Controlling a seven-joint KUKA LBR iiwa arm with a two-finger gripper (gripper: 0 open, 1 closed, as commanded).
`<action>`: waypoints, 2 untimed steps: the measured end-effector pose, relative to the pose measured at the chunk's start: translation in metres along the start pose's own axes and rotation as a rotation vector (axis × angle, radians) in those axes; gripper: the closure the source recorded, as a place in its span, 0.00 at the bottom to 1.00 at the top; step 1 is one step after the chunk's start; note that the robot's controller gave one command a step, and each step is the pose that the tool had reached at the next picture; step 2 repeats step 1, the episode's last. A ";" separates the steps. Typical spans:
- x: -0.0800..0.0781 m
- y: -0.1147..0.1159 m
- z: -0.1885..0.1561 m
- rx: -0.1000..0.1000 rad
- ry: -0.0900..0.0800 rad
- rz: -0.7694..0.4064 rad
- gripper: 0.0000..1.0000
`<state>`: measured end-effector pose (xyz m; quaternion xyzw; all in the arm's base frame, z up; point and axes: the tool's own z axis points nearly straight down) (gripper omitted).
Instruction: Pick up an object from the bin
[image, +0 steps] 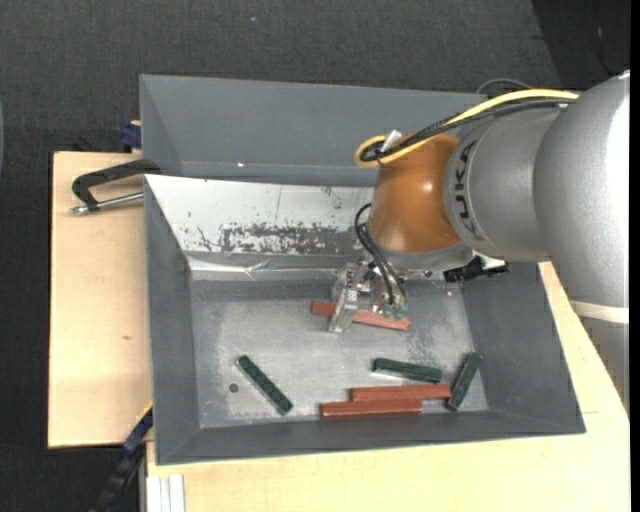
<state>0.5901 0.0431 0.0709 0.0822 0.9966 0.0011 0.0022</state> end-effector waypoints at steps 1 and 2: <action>0.013 0.024 -0.175 -0.003 -0.007 0.051 1.00; 0.013 0.024 -0.175 -0.003 -0.007 0.051 1.00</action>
Offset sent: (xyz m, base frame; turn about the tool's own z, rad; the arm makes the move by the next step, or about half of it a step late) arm 0.0000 0.0000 0.0000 0.0000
